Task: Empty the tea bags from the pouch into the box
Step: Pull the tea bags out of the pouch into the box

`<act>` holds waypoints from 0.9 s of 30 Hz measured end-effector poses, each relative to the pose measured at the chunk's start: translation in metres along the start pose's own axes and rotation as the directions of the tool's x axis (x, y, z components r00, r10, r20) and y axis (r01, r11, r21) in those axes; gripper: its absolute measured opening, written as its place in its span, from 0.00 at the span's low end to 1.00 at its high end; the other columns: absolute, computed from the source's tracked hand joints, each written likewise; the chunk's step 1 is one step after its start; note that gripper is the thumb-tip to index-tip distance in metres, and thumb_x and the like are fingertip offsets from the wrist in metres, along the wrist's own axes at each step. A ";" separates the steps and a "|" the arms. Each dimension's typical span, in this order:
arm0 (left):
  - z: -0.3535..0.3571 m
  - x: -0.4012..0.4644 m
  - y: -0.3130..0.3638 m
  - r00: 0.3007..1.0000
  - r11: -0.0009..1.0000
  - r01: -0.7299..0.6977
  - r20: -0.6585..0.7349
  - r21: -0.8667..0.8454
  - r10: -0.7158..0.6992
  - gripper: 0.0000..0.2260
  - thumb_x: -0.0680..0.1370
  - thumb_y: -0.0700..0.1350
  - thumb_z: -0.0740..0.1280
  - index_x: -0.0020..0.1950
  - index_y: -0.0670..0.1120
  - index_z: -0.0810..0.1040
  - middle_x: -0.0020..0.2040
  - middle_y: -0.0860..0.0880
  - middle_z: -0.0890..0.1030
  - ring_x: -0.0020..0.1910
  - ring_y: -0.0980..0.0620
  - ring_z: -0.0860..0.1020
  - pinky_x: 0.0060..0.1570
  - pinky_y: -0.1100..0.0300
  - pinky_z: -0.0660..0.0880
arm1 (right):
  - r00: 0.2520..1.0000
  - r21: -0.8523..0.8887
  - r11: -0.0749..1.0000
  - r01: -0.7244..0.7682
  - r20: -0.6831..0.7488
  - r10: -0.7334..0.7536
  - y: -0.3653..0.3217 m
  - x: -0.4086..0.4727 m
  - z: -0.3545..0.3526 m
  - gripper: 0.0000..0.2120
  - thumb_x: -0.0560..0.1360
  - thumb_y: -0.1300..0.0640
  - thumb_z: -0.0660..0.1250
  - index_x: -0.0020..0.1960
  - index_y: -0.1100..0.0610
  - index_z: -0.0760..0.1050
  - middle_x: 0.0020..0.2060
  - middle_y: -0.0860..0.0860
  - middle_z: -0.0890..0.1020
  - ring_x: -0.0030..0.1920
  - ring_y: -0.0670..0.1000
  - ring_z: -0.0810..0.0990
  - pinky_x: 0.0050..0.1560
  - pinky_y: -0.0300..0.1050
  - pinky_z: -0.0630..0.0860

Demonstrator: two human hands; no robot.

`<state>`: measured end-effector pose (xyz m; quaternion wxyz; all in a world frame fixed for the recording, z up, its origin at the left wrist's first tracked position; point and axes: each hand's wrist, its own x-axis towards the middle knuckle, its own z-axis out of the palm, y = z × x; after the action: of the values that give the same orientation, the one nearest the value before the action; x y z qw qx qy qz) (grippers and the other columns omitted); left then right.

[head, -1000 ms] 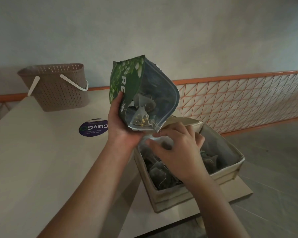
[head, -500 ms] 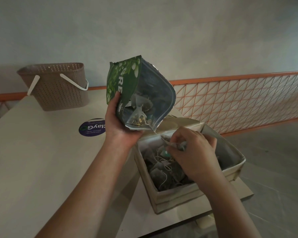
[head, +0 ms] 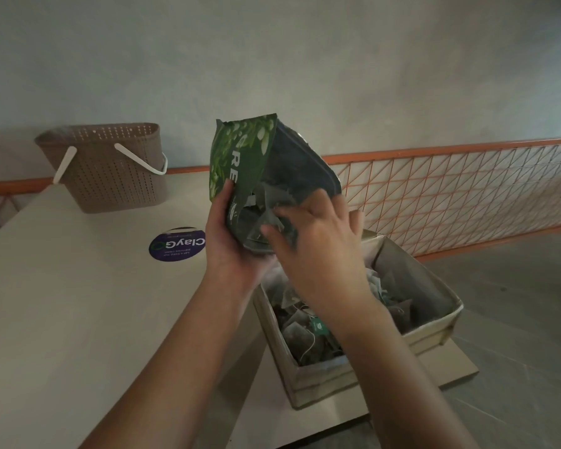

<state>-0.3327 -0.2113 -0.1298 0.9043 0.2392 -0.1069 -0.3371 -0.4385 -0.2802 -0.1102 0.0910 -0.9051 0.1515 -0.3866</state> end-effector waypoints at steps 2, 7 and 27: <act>-0.001 -0.001 0.000 0.999 0.999 -0.037 0.001 0.019 0.037 0.20 0.82 0.57 0.59 0.62 0.44 0.80 0.54 0.45 0.84 0.49 0.46 0.84 0.49 0.57 0.83 | 0.998 -0.081 0.997 0.014 0.057 -0.009 -0.005 0.000 0.008 0.18 0.75 0.37 0.61 0.51 0.47 0.83 0.47 0.50 0.74 0.50 0.55 0.70 0.51 0.51 0.62; -0.004 -0.002 0.000 0.998 0.996 -0.067 -0.004 0.055 0.067 0.20 0.83 0.55 0.59 0.57 0.42 0.82 0.51 0.44 0.85 0.47 0.46 0.85 0.47 0.58 0.83 | 0.995 0.012 1.000 -0.002 0.103 0.001 -0.003 -0.008 0.012 0.13 0.73 0.37 0.65 0.46 0.46 0.79 0.47 0.47 0.74 0.51 0.54 0.67 0.51 0.50 0.58; -0.002 0.008 -0.003 0.985 0.985 0.135 0.125 -0.104 -0.122 0.29 0.77 0.59 0.67 0.76 0.49 0.72 0.74 0.43 0.74 0.74 0.38 0.71 0.73 0.38 0.65 | 0.932 0.256 0.924 -0.283 0.302 0.202 0.048 -0.027 -0.031 0.12 0.69 0.35 0.63 0.49 0.37 0.77 0.56 0.37 0.74 0.63 0.46 0.67 0.62 0.47 0.55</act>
<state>-0.3273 -0.2180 -0.1322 0.8847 0.1742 -0.1254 -0.4138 -0.4888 -0.3174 -0.1205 0.2923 -0.8994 0.1901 -0.2636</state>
